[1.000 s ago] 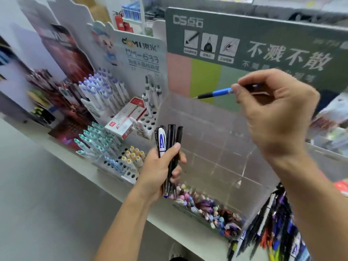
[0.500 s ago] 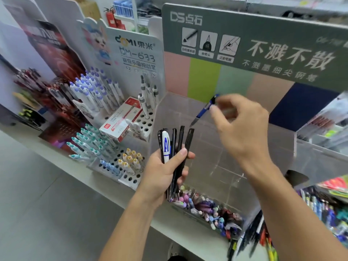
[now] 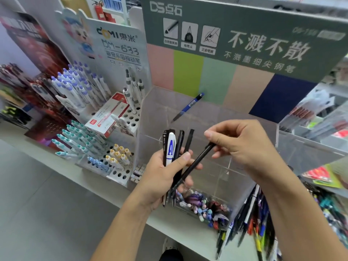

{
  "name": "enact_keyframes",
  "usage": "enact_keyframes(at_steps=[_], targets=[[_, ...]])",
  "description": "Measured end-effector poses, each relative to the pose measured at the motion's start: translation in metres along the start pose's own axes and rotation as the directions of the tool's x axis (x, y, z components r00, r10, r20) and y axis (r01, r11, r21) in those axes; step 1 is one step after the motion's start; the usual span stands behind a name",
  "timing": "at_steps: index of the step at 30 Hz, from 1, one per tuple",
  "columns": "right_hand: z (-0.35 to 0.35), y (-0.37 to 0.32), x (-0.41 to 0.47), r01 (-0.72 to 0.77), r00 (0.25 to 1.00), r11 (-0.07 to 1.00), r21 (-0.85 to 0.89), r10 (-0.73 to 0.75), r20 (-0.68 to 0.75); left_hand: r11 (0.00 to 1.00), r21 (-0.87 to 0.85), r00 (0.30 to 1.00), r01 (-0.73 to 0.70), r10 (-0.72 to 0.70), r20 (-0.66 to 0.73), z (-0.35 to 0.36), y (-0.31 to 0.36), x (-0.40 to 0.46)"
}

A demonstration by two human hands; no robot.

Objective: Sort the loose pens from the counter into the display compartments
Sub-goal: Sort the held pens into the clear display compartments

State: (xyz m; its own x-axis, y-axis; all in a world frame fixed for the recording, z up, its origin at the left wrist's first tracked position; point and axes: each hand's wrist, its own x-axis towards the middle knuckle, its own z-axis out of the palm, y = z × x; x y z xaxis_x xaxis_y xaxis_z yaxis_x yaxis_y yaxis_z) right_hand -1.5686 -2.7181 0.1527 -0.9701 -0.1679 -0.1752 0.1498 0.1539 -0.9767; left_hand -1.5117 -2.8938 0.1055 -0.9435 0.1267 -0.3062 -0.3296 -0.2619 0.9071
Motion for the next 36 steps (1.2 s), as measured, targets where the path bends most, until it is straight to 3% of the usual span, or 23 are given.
enact_keyframes(at_steps=[7, 9, 11, 13, 15, 17, 20, 22, 25, 29, 32, 34, 36], targets=[[0.018, -0.009, 0.011, -0.043, 0.980, 0.998, -0.035, 0.049, 0.192, 0.997, 0.081, 0.999, -0.014, 0.011, 0.038, -0.016, 0.003, -0.007], [0.020, -0.012, 0.011, -0.025, 0.987, 0.998, -0.051, 0.033, 0.160, 1.000, 0.005, 0.997, -0.020, 0.020, -0.070, -0.018, 0.002, -0.006], [0.010, -0.030, 0.006, 0.134, 0.991, 0.985, -0.104, -0.131, 0.034, 0.994, -0.091, 0.958, -0.054, 0.025, -0.285, -0.029, -0.002, -0.002], [-0.004, -0.061, 0.002, 0.372, 0.910, 0.908, -0.191, -0.398, -0.118, 0.989, -0.135, 0.919, -0.054, -0.003, -0.394, -0.048, -0.005, 0.001], [-0.006, -0.089, 0.004, 0.549, 0.763, 0.764, -0.340, -0.624, -0.170, 0.982, -0.186, 0.947, -0.017, -0.044, -0.318, -0.062, -0.005, -0.001], [0.010, -0.099, 0.023, 0.609, 0.646, 0.611, -0.506, -0.752, -0.130, 0.972, -0.234, 0.979, 0.029, -0.076, -0.191, -0.063, -0.001, -0.006], [0.045, -0.089, 0.065, 0.602, 0.588, 0.423, -0.677, -0.809, 0.018, 0.968, -0.245, 0.997, 0.050, -0.063, -0.048, -0.055, 0.005, -0.012], [0.063, -0.077, 0.091, 0.581, 0.626, 0.359, -0.730, -0.771, 0.119, 0.976, -0.218, 0.999, 0.025, -0.033, -0.036, -0.051, 0.006, -0.013], [0.078, -0.066, 0.111, 0.521, 0.759, 0.367, -0.770, -0.612, 0.221, 0.981, -0.193, 0.997, -0.010, -0.005, -0.073, -0.050, 0.008, -0.014], [0.077, -0.063, 0.100, 0.426, 0.837, 0.464, -0.777, -0.528, 0.144, 0.991, -0.133, 0.995, -0.016, 0.003, -0.097, -0.051, 0.008, -0.014], [0.060, -0.055, 0.056, 0.403, 0.829, 0.598, -0.693, -0.559, 0.000, 0.991, -0.126, 0.993, -0.034, 0.019, -0.119, -0.047, 0.007, -0.011], [0.053, -0.043, 0.023, 0.309, 0.934, 0.687, -0.658, -0.349, 0.075, 0.991, -0.121, 0.993, -0.059, 0.046, -0.107, -0.043, 0.006, -0.008], [0.053, -0.024, 0.006, 0.179, 0.981, 0.847, -0.501, -0.114, 0.159, 0.996, -0.053, 0.997, -0.065, 0.063, -0.043, -0.036, 0.006, -0.005]])
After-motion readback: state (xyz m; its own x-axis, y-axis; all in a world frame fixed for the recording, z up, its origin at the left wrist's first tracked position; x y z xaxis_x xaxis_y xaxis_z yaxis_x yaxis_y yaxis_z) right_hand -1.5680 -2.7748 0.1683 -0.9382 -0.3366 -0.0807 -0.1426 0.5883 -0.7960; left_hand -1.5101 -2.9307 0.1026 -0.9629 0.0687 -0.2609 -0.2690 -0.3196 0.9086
